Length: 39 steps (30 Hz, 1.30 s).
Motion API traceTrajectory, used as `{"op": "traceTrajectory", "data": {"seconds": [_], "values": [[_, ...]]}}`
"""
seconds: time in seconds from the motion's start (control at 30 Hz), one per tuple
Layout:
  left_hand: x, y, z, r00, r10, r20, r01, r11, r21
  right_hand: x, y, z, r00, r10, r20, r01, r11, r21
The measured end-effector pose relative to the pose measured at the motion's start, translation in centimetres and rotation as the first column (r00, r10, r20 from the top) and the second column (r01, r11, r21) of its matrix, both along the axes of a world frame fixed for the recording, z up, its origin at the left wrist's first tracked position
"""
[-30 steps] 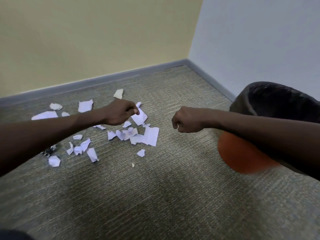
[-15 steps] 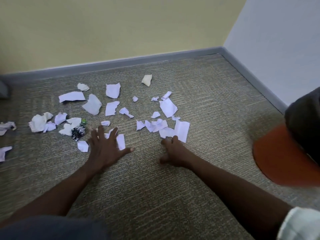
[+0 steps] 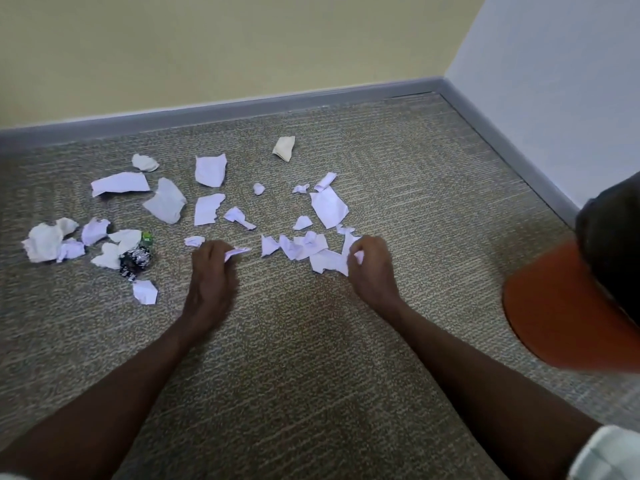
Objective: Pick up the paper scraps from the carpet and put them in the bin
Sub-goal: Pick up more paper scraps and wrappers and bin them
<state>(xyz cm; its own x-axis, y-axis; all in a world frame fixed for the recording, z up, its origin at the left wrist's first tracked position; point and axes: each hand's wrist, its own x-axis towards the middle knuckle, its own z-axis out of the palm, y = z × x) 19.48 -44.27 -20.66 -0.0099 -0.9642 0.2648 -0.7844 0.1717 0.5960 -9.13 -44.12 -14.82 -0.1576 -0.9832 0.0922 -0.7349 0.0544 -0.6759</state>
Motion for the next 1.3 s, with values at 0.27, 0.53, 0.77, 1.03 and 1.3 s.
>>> {"op": "traceTrajectory", "data": {"seconds": [0.27,0.53,0.77,1.03,1.3], "values": [[-6.7,-4.6,-0.7,0.993,-0.073,-0.091,0.094,0.963,0.253,-3.6,-3.2,-0.7,0.984,0.126,-0.129,-0.037,0.839,0.543],[-9.3,-3.6,-0.9,0.967,-0.242,0.077,0.207,0.926,0.315,-1.4,-5.0,-1.3,0.894,0.405,-0.194,-0.258,0.817,0.516],[-12.6,-3.7,-0.7,0.95,-0.306,-0.065,0.31,0.891,0.332,0.9,-5.8,-2.0,0.844,0.498,-0.2,-0.351,0.794,0.496],[-14.7,-2.7,1.0,0.964,-0.119,-0.24,0.19,0.935,0.299,2.5,-4.6,-1.9,0.898,0.429,-0.097,-0.365,0.85,0.38],[-15.1,-1.1,3.5,0.953,-0.065,-0.295,0.191,0.887,0.422,2.4,-3.5,-1.0,0.951,0.272,0.15,-0.309,0.868,0.388]]}}
